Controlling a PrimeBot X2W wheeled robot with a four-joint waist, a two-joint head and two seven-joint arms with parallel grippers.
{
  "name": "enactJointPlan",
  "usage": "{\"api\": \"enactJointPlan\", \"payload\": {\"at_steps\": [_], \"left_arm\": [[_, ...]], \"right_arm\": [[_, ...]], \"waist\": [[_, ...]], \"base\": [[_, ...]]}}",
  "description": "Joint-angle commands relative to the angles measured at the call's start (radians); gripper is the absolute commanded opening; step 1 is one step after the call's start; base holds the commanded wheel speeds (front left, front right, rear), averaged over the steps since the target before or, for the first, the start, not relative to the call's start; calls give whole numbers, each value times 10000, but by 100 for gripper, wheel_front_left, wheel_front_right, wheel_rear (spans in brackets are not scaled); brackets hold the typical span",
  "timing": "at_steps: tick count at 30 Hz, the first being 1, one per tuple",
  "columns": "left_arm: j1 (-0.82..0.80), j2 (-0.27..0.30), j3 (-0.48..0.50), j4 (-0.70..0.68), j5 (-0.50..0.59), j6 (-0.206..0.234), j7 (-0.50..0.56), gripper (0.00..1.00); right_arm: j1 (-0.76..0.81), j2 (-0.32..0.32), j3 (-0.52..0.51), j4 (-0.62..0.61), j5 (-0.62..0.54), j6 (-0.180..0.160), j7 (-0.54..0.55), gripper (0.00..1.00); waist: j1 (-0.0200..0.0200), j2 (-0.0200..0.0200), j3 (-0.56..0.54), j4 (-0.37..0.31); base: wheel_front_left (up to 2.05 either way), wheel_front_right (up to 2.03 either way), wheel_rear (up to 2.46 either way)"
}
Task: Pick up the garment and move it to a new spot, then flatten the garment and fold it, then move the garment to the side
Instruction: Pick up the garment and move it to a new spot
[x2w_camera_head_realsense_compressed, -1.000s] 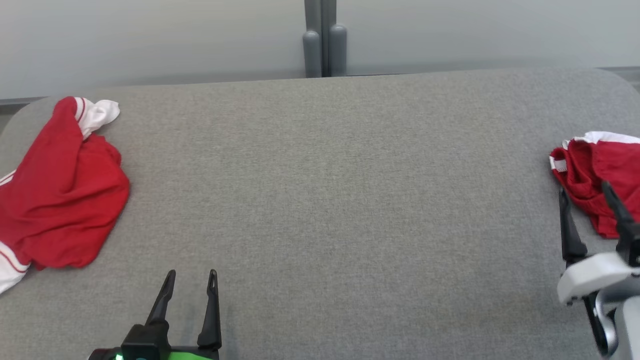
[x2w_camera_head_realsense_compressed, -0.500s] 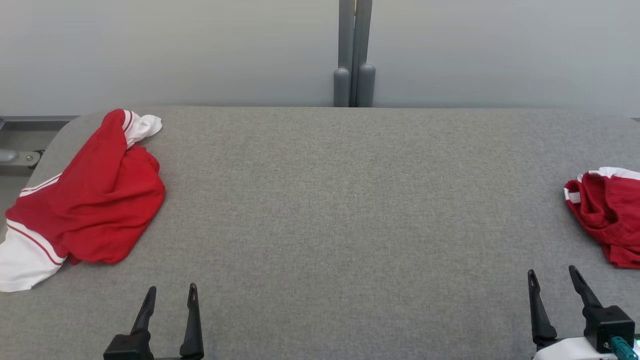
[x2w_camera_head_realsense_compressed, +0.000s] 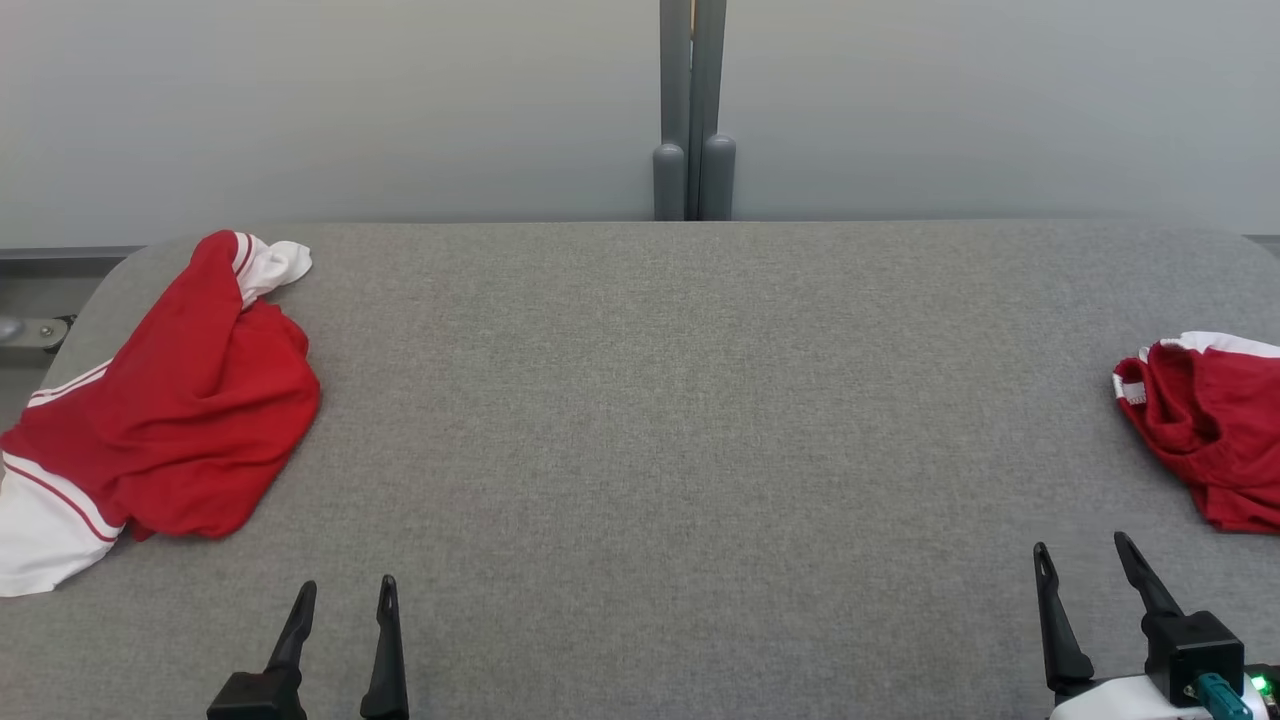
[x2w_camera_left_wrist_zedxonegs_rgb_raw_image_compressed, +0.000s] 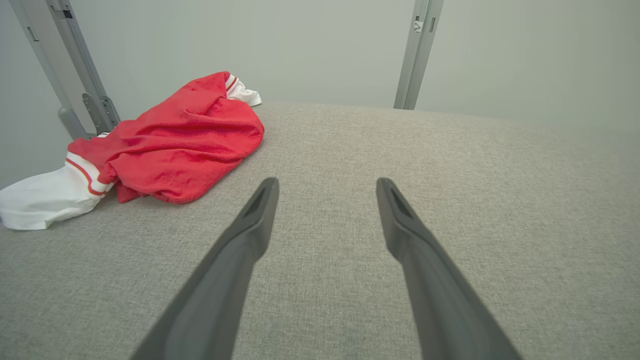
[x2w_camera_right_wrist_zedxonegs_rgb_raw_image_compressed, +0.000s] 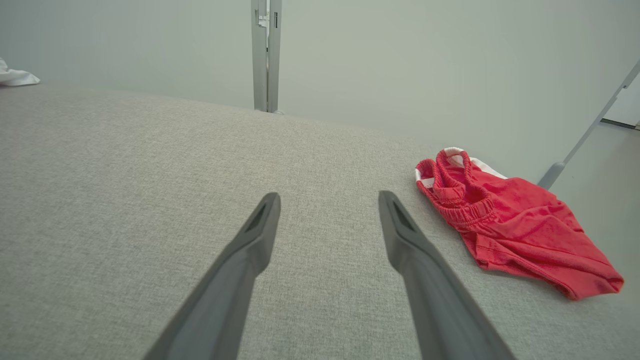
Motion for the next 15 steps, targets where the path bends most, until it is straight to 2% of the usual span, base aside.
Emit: {"api": "enactJointPlan", "payload": {"at_steps": [1, 15], "left_arm": [[-99, 11, -10, 11, 85, -60, -1, 100], [-220, 12, -75, -34, 193, -215, -1, 100]], "right_arm": [[-74, -1, 30, 20, -39, -19, -28, 100], [-30, -33, 232, 149, 162, -19, -28, 100]], "waist": [[1, 0, 23, 50], [1, 0, 94, 319]], "base": [[0, 0, 0], [0, 0, 0]]}}
